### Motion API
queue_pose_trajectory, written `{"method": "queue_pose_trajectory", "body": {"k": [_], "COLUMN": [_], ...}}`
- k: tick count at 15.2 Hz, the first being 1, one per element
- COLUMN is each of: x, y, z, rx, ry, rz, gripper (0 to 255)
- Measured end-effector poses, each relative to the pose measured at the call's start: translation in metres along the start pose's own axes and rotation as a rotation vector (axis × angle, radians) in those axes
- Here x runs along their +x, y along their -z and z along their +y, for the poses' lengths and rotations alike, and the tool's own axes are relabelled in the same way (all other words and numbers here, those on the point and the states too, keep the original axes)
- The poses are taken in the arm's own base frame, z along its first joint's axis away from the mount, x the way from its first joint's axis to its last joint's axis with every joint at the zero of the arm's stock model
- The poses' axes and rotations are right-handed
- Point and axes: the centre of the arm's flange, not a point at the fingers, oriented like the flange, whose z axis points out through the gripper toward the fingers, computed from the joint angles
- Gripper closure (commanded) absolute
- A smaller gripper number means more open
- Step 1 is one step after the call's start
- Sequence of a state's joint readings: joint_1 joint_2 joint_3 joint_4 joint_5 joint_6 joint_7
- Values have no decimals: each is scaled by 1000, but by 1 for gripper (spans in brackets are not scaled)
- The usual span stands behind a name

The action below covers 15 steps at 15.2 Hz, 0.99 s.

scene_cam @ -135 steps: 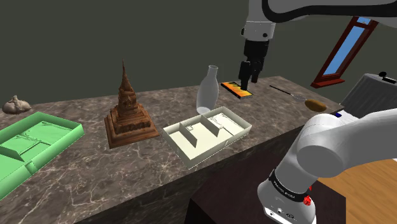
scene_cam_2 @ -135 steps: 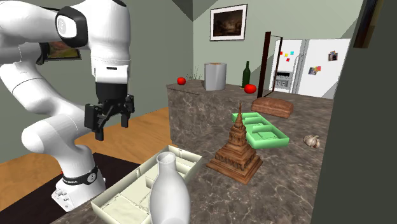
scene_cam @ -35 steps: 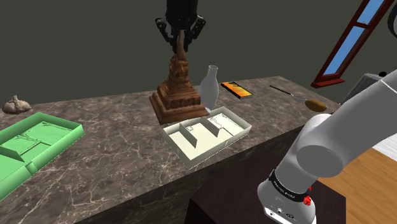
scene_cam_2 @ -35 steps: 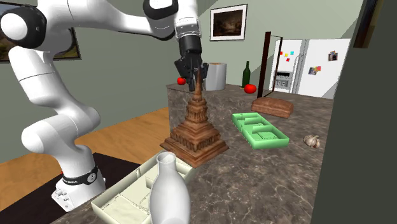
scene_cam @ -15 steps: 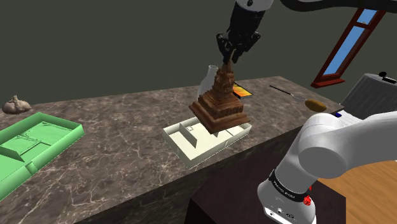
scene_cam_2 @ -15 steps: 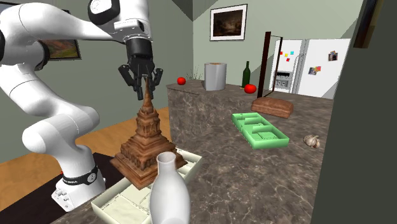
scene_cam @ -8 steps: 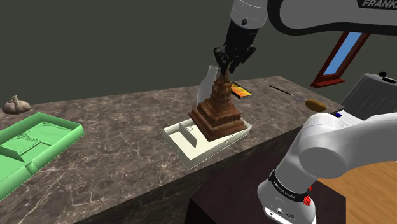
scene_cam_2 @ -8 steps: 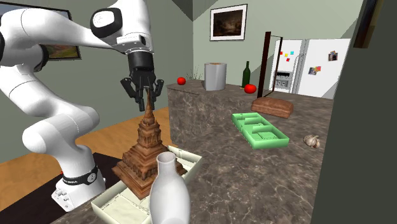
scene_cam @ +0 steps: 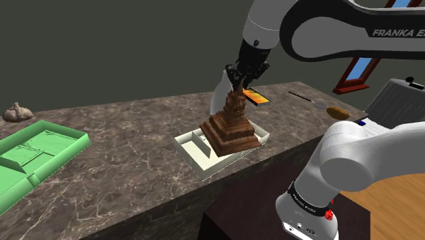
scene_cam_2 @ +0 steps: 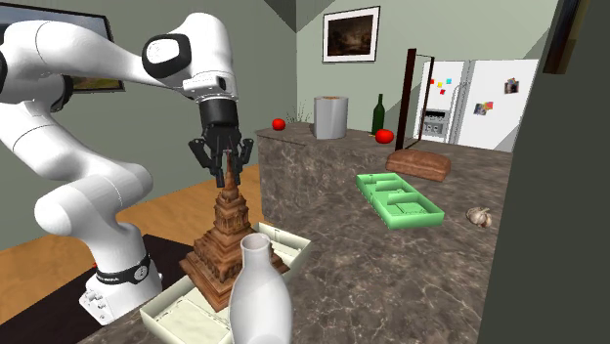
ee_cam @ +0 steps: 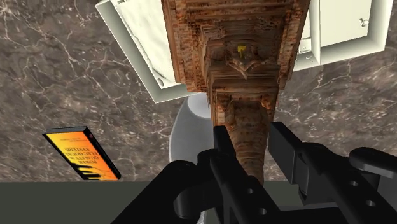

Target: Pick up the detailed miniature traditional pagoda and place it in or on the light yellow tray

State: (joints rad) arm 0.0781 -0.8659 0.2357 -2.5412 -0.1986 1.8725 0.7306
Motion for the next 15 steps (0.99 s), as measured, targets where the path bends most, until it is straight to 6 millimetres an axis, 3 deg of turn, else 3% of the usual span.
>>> {"method": "queue_pose_trajectory", "body": {"k": [8,9,15], "x": [-4,-4,-6], "y": [-6,-6,-15], "z": [0,0,-3], "rx": [8,8,-2], "ry": [-2,-2,2], "rz": [14,14,-7], "gripper": [255,0,0]}}
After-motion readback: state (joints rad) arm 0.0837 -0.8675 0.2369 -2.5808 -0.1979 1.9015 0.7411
